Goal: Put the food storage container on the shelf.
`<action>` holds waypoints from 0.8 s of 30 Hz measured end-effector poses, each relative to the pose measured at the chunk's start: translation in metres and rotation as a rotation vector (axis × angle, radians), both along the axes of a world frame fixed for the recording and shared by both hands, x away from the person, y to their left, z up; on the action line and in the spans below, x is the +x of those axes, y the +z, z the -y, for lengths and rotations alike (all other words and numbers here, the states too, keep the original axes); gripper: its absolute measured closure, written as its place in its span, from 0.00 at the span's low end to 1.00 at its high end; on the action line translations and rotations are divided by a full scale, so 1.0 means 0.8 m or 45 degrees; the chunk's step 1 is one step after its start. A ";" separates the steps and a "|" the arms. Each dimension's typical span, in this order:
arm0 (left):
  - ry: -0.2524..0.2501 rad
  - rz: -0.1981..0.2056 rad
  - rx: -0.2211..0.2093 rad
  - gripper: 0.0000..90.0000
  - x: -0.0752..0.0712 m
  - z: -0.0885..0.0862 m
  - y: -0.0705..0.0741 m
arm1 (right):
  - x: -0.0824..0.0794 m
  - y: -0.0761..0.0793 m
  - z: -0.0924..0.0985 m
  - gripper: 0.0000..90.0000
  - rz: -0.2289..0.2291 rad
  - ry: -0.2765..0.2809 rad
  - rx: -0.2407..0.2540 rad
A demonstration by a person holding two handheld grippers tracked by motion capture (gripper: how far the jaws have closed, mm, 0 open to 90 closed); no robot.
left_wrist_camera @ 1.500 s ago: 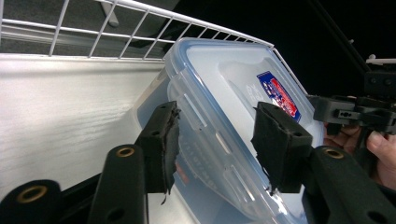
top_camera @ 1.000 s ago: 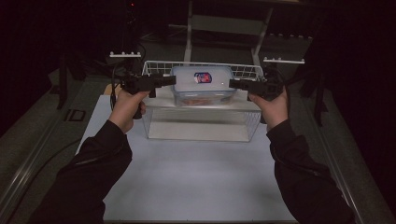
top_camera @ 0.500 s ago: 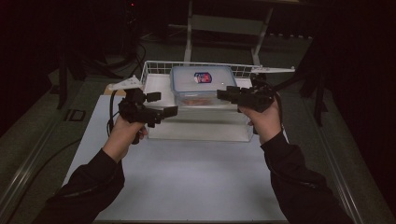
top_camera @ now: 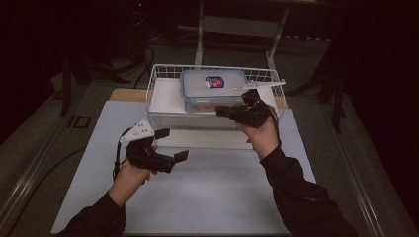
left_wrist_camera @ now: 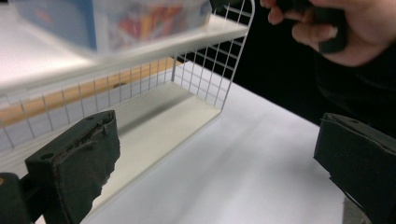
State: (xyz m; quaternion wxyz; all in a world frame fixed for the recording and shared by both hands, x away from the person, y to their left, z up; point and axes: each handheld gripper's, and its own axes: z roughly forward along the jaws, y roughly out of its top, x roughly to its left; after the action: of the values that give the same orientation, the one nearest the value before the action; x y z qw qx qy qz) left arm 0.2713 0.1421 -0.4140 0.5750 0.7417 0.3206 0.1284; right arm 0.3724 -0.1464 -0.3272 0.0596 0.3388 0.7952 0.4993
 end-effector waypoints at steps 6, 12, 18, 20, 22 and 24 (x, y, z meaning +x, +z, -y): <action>0.045 -0.027 0.019 0.00 -0.010 0.003 -0.048 | 0.010 -0.014 -0.015 1.00 0.004 -0.002 -0.033; 0.068 -0.030 0.062 0.00 -0.011 0.007 -0.071 | 0.026 -0.026 -0.023 1.00 -0.009 -0.026 -0.046; 0.059 -0.028 0.070 0.00 -0.011 0.009 -0.076 | 0.037 -0.029 -0.027 1.00 -0.022 -0.033 -0.042; 0.059 -0.040 0.062 0.00 -0.010 0.008 -0.078 | 0.041 -0.028 -0.029 1.00 -0.026 -0.030 -0.042; 0.061 -0.037 0.063 0.00 -0.009 0.008 -0.079 | 0.044 -0.028 -0.032 1.00 -0.024 -0.033 -0.046; 0.054 -0.043 0.066 0.00 -0.010 0.009 -0.080 | 0.046 -0.028 -0.035 1.00 -0.020 -0.033 -0.050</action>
State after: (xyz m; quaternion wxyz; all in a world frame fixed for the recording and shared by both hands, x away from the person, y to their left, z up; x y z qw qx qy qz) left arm 0.2631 0.1350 -0.4777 0.5472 0.7514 0.3425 0.1365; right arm 0.4092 -0.1186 -0.3493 0.0666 0.3518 0.8007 0.4803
